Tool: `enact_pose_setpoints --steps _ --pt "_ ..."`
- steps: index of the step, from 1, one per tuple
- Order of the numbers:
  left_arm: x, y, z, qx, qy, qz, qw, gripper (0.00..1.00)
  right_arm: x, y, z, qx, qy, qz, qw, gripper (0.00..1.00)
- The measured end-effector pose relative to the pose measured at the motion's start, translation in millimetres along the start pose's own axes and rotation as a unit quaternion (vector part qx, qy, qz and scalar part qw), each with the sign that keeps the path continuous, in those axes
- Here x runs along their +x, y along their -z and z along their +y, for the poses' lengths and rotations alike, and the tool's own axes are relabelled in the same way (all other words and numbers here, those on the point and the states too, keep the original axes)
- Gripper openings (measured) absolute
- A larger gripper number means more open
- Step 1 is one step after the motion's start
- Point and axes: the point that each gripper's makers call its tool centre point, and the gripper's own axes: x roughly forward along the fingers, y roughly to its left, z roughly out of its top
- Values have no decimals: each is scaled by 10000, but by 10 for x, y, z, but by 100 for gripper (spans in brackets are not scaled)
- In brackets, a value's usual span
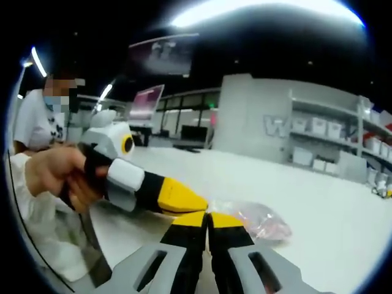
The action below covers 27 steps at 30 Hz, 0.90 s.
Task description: Open the resealable bag by pulling the two sides of the seal apart until the entire bag opening is separated and visibly accessible.
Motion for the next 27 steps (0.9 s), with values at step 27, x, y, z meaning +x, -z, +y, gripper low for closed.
enact_pose_setpoints --steps 27 --pt "-5 8 -8 122 -5 14 9999 2 -7 -18 -3 143 35 -68 9999 0"
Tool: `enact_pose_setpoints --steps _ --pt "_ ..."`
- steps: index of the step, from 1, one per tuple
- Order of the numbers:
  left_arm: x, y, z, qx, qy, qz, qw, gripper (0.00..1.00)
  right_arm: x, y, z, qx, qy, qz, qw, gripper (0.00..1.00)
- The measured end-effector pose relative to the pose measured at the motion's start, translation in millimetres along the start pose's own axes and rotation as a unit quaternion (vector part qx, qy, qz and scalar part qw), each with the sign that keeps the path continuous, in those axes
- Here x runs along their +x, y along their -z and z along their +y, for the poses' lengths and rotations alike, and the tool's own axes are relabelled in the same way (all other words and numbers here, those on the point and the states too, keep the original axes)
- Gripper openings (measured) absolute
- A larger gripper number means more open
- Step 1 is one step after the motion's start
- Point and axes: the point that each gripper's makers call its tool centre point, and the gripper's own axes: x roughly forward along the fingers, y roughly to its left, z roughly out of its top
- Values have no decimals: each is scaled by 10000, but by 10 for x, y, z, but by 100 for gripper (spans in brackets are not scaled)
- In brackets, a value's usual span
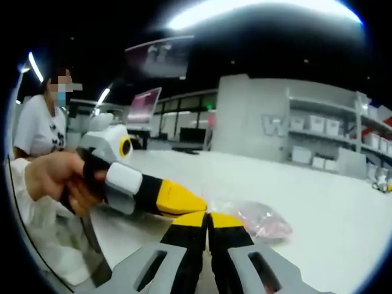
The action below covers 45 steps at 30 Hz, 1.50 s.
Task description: Open the resealable bag by pulling the two sides of the seal apart until the entire bag opening is separated and visibly accessible.
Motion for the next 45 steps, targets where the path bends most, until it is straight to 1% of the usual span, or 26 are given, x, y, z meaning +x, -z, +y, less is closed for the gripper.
enact_pose_setpoints --steps 16,25,29,31,32,35,37,39,41,45 --pt "5 4 -2 34 -6 -9 10000 1 -12 -1 -11 -2 1 -47 10000 0" --pt "5 4 -1 36 -5 -13 10000 1 -35 -11 -55 150 18 -129 9998 0" --pt "9 -1 -1 -27 3 -15 10000 3 -35 -16 -53 151 19 -149 9998 0" --pt "9 0 -42 -19 100 -19 9999 10 -35 -15 -56 165 16 -157 9997 0" --pt "9 -1 -53 -13 133 -18 9999 11 -36 -14 -54 181 11 -161 9997 0" --pt "10 -2 -50 30 124 -22 9999 11 -40 -24 -56 214 7 -198 9996 0" --pt "6 9 -42 186 62 -25 9998 11 -49 -36 -71 218 35 -235 9995 0" --pt "7 1 -34 240 37 -31 9997 11 -59 -47 -96 269 52 -282 9992 0" --pt "7 4 -33 266 47 -30 9996 11 -58 -45 -88 376 -6 -291 9989 0" --pt "5 4 -31 233 45 -11 9997 11 -48 -31 -47 374 -70 -268 9989 0"
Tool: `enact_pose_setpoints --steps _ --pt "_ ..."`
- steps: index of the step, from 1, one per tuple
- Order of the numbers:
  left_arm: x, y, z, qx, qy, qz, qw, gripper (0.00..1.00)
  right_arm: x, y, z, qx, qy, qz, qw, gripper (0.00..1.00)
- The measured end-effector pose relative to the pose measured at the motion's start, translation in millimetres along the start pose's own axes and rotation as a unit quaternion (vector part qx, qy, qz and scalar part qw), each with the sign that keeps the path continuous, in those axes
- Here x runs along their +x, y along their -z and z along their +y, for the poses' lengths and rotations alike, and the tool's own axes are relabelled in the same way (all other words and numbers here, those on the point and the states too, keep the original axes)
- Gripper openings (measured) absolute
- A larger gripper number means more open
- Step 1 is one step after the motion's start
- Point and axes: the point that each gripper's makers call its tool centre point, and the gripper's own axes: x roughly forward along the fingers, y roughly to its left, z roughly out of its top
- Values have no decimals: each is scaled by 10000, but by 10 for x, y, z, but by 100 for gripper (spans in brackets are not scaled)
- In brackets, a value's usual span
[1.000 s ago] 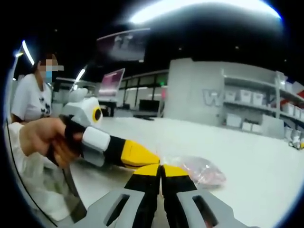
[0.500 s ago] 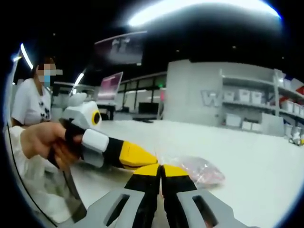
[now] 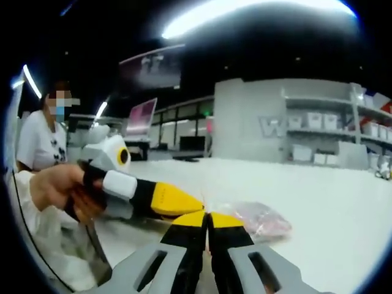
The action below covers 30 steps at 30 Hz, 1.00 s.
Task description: Open the resealable bag by pulling the two sides of the seal apart until the entire bag opening is separated and visibly accessible.
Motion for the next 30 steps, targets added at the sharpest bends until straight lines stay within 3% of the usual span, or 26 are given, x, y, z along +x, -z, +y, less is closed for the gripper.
enact_pose_setpoints --steps 30 --pt "19 35 14 10 -56 130 9999 1 10 26 14 11 -17 67 10000 0"
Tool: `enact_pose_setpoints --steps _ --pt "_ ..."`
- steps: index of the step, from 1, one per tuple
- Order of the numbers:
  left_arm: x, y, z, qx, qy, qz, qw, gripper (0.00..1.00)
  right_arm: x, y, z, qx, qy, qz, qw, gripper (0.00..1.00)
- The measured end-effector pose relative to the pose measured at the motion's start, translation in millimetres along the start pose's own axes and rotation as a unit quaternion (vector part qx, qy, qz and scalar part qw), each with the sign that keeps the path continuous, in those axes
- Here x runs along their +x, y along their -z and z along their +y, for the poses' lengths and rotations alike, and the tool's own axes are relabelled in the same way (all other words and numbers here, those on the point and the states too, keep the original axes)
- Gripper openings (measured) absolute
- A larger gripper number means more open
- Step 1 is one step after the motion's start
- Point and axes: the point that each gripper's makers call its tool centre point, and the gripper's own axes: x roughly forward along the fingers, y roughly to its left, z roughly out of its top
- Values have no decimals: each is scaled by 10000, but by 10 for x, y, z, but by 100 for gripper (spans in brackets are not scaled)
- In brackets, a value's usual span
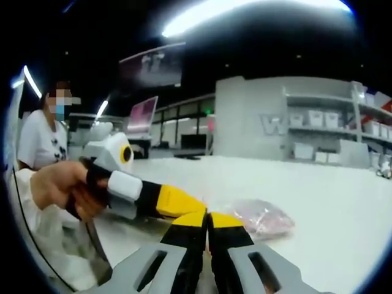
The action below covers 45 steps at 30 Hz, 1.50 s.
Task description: Open the resealable bag by pulling the two sides of the seal apart until the entire bag opening is separated and visibly accessible.
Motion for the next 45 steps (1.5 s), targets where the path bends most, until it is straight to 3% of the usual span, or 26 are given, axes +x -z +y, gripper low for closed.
enact_pose_setpoints --steps 18,45 --pt "3 -11 23 30 -22 -17 10000 1 -11 -15 -53 3 123 -53 9999 0" --pt "28 -6 1 -127 60 65 9999 3 -17 -10 -22 47 13 -81 10000 0"
